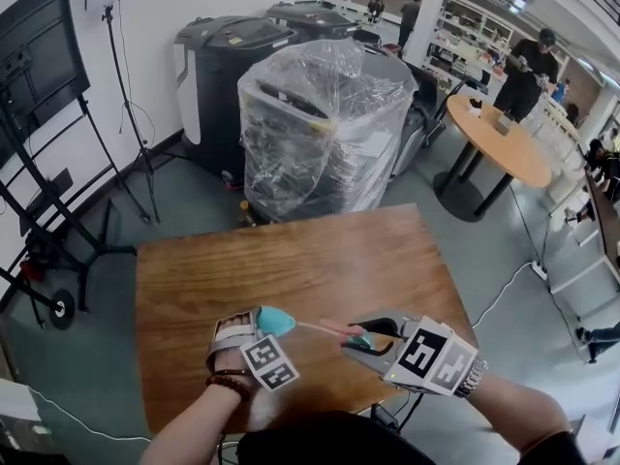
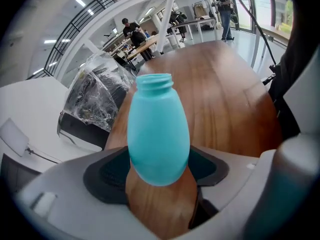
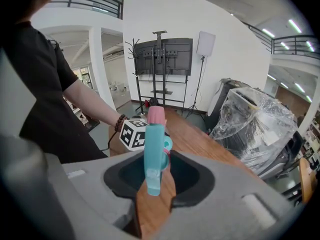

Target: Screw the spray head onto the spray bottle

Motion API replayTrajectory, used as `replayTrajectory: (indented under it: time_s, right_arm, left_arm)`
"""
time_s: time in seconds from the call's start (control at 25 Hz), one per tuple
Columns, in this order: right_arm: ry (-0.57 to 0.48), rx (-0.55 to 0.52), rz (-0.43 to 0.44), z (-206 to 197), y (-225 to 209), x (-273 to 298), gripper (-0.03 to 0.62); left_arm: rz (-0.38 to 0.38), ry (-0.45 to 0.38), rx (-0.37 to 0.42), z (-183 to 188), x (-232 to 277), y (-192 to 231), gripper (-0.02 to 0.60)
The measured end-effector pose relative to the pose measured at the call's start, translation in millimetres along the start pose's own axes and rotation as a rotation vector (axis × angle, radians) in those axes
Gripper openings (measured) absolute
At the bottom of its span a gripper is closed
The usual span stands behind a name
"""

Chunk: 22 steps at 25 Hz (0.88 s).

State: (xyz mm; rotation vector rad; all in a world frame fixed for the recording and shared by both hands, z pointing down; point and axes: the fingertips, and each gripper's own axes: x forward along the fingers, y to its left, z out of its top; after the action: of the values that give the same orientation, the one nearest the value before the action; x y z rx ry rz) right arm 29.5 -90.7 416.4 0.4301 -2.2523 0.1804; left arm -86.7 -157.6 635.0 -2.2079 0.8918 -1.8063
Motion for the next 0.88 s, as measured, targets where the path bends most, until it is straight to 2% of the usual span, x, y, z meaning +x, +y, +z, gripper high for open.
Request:
replayTrajectory:
  time_s: [0.16,0.36,0.64,0.88]
  right_arm:
    - [0.004,0.002,0.013,-1,3,4,0.12]
    - [0.004,-0.006,0.028,-3,7,21,0.12]
    - [0.018,-0.125,0.024,-15,8,53,0.12]
    - [0.031,-0.152,0.003,-20,3,56,0.12]
  left_arm:
    - [0.004,0.01,0.031,3,-5,-3,0.385]
    - [0.018,-0.022,0.084,27,-23,-6,0.387]
    - [0.019,-0.075,0.136,63,-50,-17,0.387]
    - [0.017,-0.093,0.146,74,-63,-18,0.387]
